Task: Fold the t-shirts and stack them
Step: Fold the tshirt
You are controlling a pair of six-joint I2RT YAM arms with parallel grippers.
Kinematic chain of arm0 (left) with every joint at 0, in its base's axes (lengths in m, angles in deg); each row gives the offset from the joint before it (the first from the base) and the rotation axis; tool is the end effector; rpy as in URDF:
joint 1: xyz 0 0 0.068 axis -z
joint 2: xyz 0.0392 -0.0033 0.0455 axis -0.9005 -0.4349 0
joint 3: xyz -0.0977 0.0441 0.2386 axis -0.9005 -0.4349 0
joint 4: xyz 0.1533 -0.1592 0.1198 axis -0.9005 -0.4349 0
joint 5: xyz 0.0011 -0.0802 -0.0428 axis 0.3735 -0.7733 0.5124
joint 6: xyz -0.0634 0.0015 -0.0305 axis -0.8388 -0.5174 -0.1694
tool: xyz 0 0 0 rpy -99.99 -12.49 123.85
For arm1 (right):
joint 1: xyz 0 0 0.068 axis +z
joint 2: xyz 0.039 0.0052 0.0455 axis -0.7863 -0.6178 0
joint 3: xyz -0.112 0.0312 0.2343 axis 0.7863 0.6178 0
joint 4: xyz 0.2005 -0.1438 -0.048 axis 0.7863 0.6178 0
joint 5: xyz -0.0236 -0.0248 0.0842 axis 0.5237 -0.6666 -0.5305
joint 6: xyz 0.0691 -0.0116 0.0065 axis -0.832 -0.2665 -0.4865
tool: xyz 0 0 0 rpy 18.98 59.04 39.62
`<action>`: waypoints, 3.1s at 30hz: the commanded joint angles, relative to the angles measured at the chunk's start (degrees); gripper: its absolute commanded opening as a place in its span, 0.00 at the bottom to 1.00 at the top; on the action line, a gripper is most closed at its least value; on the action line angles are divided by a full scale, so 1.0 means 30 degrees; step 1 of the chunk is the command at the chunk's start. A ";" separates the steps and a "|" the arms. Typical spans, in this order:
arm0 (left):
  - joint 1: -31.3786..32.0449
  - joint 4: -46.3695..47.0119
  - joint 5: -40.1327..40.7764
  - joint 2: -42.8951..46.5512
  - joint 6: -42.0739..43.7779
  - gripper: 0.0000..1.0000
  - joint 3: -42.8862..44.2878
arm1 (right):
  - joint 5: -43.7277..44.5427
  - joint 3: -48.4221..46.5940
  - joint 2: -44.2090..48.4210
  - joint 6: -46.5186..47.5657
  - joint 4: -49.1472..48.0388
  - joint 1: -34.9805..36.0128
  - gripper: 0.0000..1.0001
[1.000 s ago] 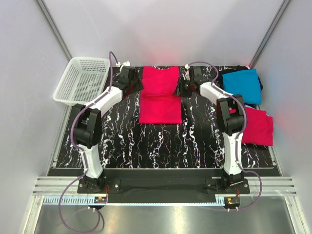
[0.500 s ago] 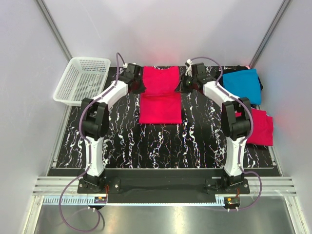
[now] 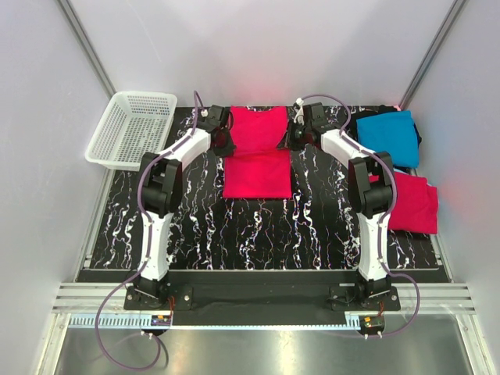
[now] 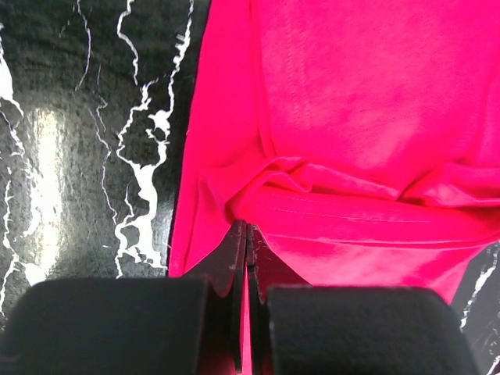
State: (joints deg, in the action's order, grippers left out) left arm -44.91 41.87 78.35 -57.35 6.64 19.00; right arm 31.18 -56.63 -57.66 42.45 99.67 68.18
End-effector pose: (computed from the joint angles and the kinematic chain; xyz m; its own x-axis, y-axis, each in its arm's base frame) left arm 0.4622 -0.1623 0.1665 -0.8215 -0.3552 -0.4460 -0.2080 0.9151 -0.3455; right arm 0.4703 0.1621 0.1799 -0.8031 0.1094 -0.5857 -0.2695 0.8099 0.5210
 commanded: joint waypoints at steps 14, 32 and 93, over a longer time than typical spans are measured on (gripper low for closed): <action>0.0126 -0.0135 0.0061 0.1176 -0.0231 0.00 -0.0505 | -0.1005 -0.0809 -0.0409 -0.0136 -0.0430 -0.0026 0.00; 0.0477 -0.0046 0.1028 0.0709 -0.0026 0.00 0.0575 | -0.1269 -0.0838 -0.0702 -0.0136 -0.0459 0.0003 0.00; 0.0711 0.0393 0.0881 0.1645 -0.0611 0.00 -0.0448 | -0.1855 -0.1189 -0.1053 -0.0283 -0.0166 0.0648 0.00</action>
State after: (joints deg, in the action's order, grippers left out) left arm -43.10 45.08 80.54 -51.51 6.03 14.98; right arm 25.48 -57.72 -60.59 42.16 99.95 69.69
